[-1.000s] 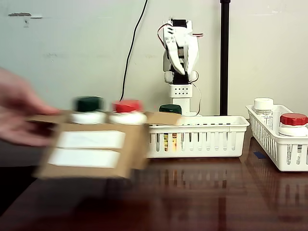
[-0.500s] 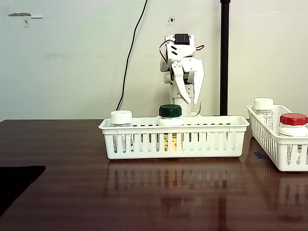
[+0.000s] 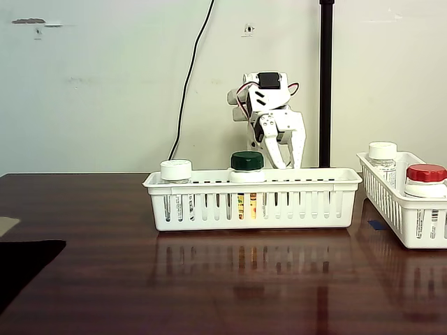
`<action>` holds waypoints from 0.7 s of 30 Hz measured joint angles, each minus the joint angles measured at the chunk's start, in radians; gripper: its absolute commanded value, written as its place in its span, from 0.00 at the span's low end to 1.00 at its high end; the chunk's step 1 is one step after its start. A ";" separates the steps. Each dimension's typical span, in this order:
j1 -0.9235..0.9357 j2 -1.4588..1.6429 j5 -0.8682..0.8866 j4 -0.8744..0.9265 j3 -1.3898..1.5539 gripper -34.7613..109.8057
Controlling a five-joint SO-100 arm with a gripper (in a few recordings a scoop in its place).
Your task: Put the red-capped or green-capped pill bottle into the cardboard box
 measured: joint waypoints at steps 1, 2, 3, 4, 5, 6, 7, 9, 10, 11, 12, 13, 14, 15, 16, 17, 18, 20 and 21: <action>-0.008 0.000 0.025 0.014 0.000 0.26; -0.015 0.000 0.034 0.038 0.000 0.26; -0.028 0.000 0.015 0.061 0.002 0.26; -0.041 0.000 -0.020 0.074 0.002 0.26; -0.055 0.000 -0.066 0.081 0.002 0.26; -0.077 0.000 -0.112 0.086 0.002 0.26; -0.100 0.000 -0.160 0.086 0.002 0.26; -0.141 0.000 -0.259 0.086 0.002 0.26; -0.160 0.000 -0.310 0.086 0.002 0.26; -0.173 0.000 -0.354 0.086 0.002 0.26; -0.183 0.002 -0.396 0.086 0.002 0.26; -0.193 0.002 -0.434 0.086 0.002 0.26; -0.201 0.002 -0.472 0.086 0.002 0.26; -0.207 0.002 -0.506 0.086 0.002 0.26; -0.210 0.002 -0.535 0.086 0.002 0.26; -0.210 0.002 -0.560 0.086 0.002 0.26; -0.210 0.002 -0.581 0.086 0.002 0.26; -0.210 0.002 -0.621 0.086 0.002 0.26; -0.210 0.002 -0.643 0.086 0.002 0.26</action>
